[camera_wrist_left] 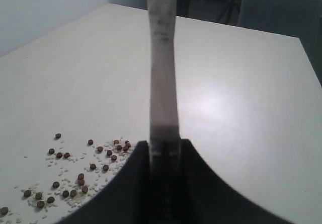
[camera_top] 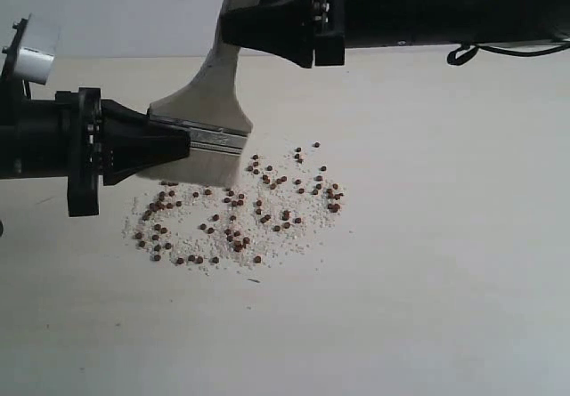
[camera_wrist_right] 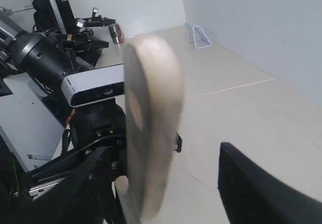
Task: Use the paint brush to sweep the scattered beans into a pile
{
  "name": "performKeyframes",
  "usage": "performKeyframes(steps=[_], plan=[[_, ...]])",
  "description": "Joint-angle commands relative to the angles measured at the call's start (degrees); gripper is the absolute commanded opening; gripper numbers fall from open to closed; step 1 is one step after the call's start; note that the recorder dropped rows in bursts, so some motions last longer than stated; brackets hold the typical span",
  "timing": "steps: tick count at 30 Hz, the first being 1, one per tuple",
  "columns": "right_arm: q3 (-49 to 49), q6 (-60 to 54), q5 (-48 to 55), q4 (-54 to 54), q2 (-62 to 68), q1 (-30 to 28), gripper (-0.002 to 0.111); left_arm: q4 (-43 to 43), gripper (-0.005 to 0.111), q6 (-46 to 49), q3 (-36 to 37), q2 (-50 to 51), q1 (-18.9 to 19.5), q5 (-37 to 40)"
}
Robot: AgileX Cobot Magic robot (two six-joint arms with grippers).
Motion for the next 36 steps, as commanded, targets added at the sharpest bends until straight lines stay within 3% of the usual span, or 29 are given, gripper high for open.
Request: performKeyframes(steps=[1,36], plan=[[-2.11,-0.48,0.46,0.48,0.11,1.68,0.057,-1.51,0.0,0.35,0.25,-0.53,0.07,-0.97],[-5.93,1.14,0.46,0.48,1.56,1.68,0.054,-2.93,0.0,2.27,0.25,-0.53,0.07,-0.97]])
